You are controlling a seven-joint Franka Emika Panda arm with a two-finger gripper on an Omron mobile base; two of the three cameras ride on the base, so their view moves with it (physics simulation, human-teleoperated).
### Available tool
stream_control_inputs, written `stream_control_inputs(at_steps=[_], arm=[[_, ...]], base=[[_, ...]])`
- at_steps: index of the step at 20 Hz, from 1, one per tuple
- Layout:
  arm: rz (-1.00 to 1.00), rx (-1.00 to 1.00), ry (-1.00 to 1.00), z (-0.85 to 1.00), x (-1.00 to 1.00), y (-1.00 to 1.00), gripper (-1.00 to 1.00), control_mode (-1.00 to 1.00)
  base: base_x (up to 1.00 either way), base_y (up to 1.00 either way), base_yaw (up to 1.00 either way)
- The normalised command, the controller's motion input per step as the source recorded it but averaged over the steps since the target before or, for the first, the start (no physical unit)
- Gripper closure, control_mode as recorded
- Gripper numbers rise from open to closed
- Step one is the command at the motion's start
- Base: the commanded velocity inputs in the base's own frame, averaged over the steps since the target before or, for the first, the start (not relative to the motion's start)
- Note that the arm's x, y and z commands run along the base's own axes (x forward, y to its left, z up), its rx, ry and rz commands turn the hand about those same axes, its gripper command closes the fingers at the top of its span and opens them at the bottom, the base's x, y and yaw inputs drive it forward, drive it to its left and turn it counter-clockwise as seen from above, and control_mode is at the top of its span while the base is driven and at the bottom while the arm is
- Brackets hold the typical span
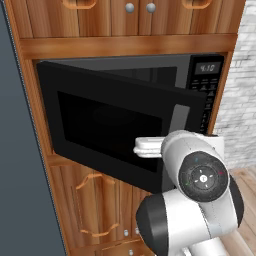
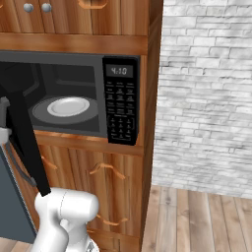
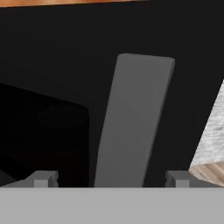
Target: Pick the marshmallow from the counter and place it in the microwave. Then turn on the microwave.
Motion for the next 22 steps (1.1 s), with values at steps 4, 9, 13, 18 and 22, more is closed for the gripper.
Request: stream_control_inputs(at_steps=[4, 9, 13, 18, 22], arm=[[0.0, 0.0, -0.07, 0.0, -0.5, 0.0, -1.0, -1.0], [0.01, -0.02, -0.12, 0.0, -0.56, -0.06, -1.0, -1.0], [0.05, -0.03, -0.09, 0.0, -0.34, -0.27, -1.0, -1.0], [0.09, -0.01, -0.04, 0.0, -0.2, -0.38, -1.0, -1.0], [0.13, 0.0, 0.0, -0.01, -0.21, -0.41, -1.0, -1.0]], base=[[0.0, 0.0, 0.0], [0.0, 0.0, 0.0], [0.0, 0.0, 0.0], [0.0, 0.0, 0.0], [0.0, 0.0, 0.0]])
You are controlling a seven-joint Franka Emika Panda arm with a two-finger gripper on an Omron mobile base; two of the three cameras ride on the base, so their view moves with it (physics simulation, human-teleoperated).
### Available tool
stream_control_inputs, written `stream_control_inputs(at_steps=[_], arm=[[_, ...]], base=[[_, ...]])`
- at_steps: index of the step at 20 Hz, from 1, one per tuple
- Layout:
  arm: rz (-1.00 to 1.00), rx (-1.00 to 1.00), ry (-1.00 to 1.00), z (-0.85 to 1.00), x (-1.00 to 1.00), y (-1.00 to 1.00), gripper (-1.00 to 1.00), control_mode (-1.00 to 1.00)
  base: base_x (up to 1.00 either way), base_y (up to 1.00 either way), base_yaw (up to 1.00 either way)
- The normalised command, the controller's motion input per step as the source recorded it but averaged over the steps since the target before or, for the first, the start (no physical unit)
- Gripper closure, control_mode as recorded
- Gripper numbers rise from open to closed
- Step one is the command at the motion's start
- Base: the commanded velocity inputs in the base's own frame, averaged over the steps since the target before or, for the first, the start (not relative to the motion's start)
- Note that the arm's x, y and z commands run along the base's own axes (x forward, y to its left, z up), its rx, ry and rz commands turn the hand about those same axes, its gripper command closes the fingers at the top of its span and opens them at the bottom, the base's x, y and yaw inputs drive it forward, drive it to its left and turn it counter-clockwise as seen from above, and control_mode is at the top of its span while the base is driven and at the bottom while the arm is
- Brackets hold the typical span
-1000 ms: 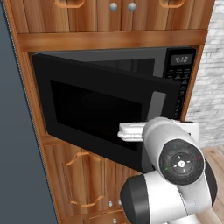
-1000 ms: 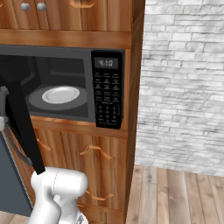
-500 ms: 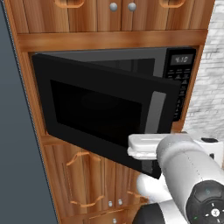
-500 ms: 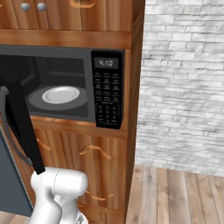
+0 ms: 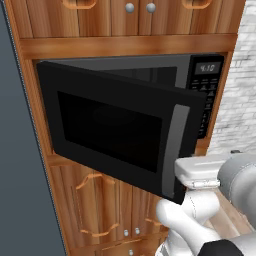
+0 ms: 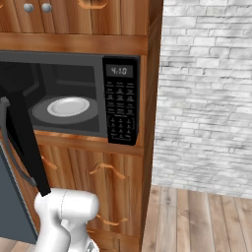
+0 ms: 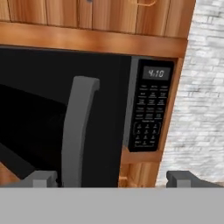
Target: Pick the marshmallow from the counter and place it in the microwave. Then turn on the microwave.
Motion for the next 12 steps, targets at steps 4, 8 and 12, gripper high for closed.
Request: stream_control_inputs(at_steps=[4, 8, 12], arm=[[0.15, 0.0, -0.01, 0.0, -0.22, -0.41, -1.0, -1.0], [0.22, 0.0, -0.11, -0.02, -0.17, -0.36, -1.0, -1.0], [0.25, 0.0, -0.14, -0.01, -0.08, -0.34, -1.0, -1.0]], base=[[0.0, 0.0, 0.0], [0.0, 0.0, 0.0], [0.0, 0.0, 0.0]])
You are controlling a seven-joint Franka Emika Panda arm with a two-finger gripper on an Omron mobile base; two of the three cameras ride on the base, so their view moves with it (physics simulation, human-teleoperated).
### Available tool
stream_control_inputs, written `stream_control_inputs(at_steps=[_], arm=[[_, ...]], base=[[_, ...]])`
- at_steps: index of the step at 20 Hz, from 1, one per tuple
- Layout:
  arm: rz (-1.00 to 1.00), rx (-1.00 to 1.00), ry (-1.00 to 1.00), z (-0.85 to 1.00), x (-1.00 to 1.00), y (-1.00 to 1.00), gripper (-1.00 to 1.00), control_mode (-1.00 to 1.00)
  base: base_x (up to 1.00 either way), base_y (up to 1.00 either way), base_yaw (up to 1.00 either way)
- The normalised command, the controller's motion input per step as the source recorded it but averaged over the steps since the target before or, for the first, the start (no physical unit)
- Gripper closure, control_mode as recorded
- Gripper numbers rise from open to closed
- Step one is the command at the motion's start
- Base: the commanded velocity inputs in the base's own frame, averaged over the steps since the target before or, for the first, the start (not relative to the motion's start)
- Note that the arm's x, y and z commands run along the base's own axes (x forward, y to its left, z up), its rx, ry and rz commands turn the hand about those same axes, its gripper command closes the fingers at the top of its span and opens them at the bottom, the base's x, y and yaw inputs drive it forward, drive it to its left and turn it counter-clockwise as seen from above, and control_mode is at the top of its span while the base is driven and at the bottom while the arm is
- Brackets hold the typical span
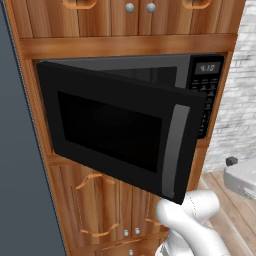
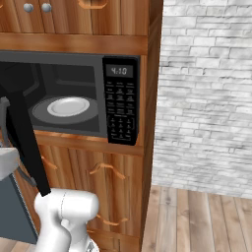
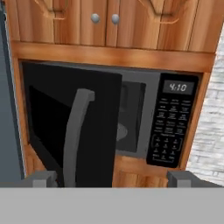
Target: Pick the marshmallow from the counter and place it in the microwave. Then turn on the microwave.
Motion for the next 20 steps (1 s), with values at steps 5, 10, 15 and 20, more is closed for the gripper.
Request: stream_control_inputs(at_steps=[5, 10, 15, 20], arm=[[0.26, 0.0, -0.09, 0.0, -0.01, -0.28, -1.0, -1.0], [0.26, 0.0, -0.04, 0.0, 0.0, -0.23, -1.0, -1.0], [0.25, 0.0, -0.03, -0.05, 0.01, -0.19, -1.0, -1.0], [0.18, 0.01, -0.02, -0.17, 0.28, -0.01, -1.0, -1.0]], base=[[0.0, 0.0, 0.0], [0.0, 0.0, 0.0], [0.0, 0.0, 0.0], [0.0, 0.0, 0.0]])
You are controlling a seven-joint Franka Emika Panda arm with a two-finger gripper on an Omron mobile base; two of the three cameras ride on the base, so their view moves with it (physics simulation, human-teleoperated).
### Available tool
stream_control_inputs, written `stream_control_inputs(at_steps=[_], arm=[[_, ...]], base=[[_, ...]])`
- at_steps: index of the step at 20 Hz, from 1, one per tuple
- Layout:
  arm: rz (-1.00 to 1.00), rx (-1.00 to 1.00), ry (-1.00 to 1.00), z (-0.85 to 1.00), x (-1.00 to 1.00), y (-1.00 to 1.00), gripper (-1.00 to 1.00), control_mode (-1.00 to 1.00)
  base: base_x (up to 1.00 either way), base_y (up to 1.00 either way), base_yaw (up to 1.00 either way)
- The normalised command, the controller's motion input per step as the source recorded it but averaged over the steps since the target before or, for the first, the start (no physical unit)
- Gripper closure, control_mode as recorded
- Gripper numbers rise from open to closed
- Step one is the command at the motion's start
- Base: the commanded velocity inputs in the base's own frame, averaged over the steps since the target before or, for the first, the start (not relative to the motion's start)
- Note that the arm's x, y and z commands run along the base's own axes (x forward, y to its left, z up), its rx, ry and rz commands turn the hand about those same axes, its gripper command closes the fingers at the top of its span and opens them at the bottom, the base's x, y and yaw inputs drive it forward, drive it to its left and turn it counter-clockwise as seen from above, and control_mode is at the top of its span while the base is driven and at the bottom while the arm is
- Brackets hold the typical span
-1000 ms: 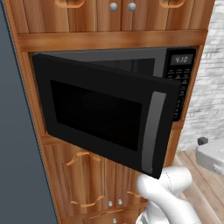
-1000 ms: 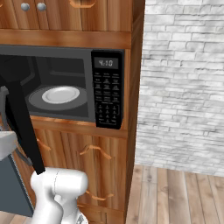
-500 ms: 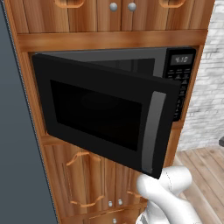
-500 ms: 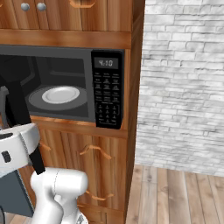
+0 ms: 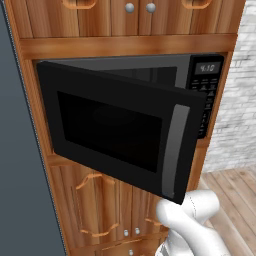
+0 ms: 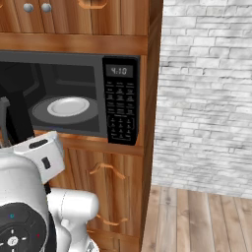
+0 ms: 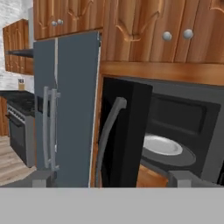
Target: Pick the marshmallow from the counter and place it in the microwave. Then turn on the microwave.
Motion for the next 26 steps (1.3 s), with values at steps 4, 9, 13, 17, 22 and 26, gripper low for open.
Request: stream_control_inputs(at_steps=[4, 9, 13, 17, 22, 26], arm=[[0.15, 0.01, -0.04, -0.17, 0.35, 0.0, -1.0, -1.0], [0.14, 0.02, -0.06, -0.14, 0.33, 0.0, -1.0, -1.0], [0.13, 0.01, -0.05, -0.19, 0.33, 0.04, -1.0, -1.0], [0.11, 0.0, -0.03, -0.27, 0.37, 0.16, -1.0, -1.0], [0.09, 0.0, -0.03, -0.23, 0.34, 0.1, -1.0, -1.0], [0.08, 0.0, -0.03, -0.2, 0.35, 0.05, -1.0, -1.0]], base=[[0.0, 0.0, 0.0], [0.0, 0.0, 0.0], [0.0, 0.0, 0.0], [0.0, 0.0, 0.0], [0.0, 0.0, 0.0], [0.0, 0.0, 0.0]])
